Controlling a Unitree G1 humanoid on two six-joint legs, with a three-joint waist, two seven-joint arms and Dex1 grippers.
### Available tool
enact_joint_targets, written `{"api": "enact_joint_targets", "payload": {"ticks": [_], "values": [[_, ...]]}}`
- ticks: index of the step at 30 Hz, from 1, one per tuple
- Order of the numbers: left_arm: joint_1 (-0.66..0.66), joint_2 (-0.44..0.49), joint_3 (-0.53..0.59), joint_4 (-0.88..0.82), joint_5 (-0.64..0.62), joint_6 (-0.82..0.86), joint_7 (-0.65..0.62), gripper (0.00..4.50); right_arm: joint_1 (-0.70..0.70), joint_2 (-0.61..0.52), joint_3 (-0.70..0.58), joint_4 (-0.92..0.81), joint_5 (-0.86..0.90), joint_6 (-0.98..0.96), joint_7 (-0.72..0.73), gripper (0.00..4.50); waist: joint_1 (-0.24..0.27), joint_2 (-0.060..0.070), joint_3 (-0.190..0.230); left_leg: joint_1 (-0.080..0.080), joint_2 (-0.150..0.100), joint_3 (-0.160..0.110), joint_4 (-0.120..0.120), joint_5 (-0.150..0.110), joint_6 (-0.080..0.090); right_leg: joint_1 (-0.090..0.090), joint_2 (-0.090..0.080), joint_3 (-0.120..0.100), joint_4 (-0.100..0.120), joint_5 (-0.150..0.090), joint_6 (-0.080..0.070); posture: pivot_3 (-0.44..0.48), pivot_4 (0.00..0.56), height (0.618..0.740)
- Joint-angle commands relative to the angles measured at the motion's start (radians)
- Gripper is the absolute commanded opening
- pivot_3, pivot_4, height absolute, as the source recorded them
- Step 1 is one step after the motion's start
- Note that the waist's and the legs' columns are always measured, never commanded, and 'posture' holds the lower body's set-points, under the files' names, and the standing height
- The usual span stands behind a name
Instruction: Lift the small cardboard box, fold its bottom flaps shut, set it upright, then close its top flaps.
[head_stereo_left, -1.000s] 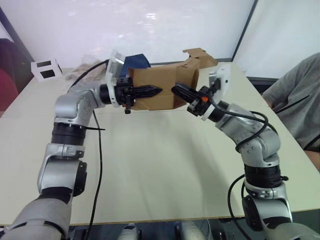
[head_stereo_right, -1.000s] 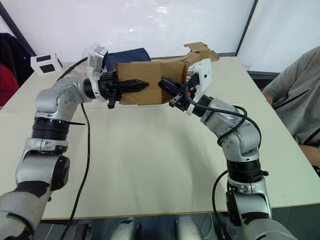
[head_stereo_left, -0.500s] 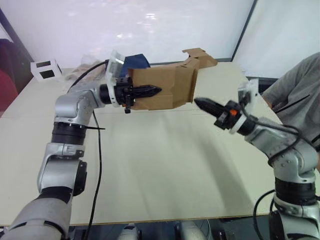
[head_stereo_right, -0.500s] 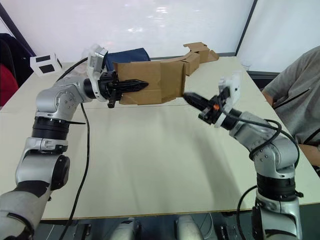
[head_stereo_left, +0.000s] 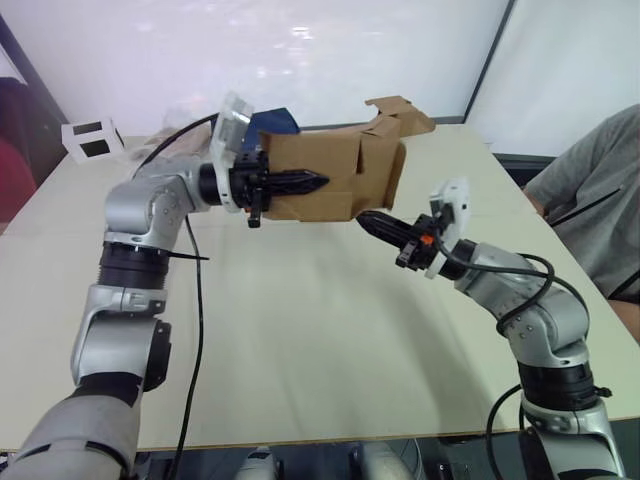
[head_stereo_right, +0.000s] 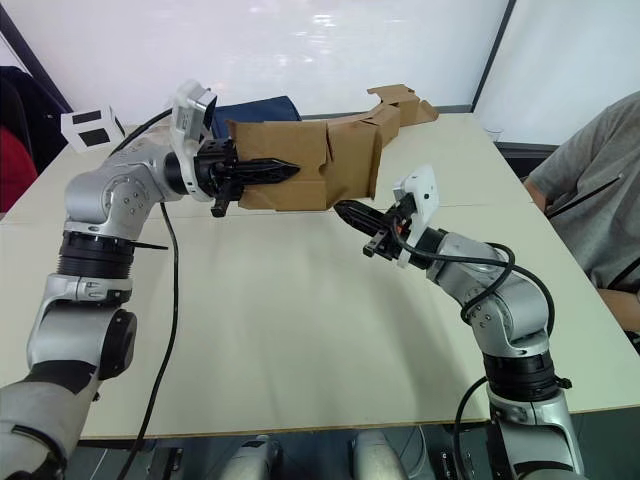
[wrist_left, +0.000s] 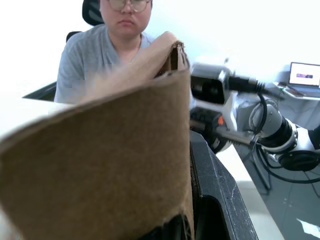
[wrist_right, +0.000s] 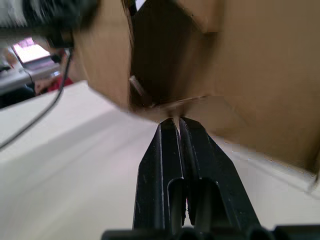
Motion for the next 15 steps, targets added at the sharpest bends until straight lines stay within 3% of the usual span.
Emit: {"api": "enact_joint_targets", "payload": {"ticks": [1, 15], "values": [[-0.006, 0.017, 0.009, -0.037, -0.009, 0.001, -0.001, 0.00, -0.023, 0.012, -0.026, -0.024, 0.032, -0.006, 0.004, 0.09, 0.002, 0.000, 0.000, 0.000, 0.000, 0.000, 0.000, 0.000, 0.000, 0.000, 0.000, 0.000, 0.000, 0.000, 0.000, 0.000, 0.150, 0.740], [-0.009, 0.008, 0.016, -0.054, -0.032, 0.021, 0.013, 0.00, -0.055, 0.058, 0.029, 0.005, 0.000, -0.033, 0.017, 0.09, 0.000, 0.000, 0.000, 0.000, 0.000, 0.000, 0.000, 0.000, 0.000, 0.000, 0.000, 0.000, 0.000, 0.000, 0.000, 0.000, 0.150, 0.740]]}}
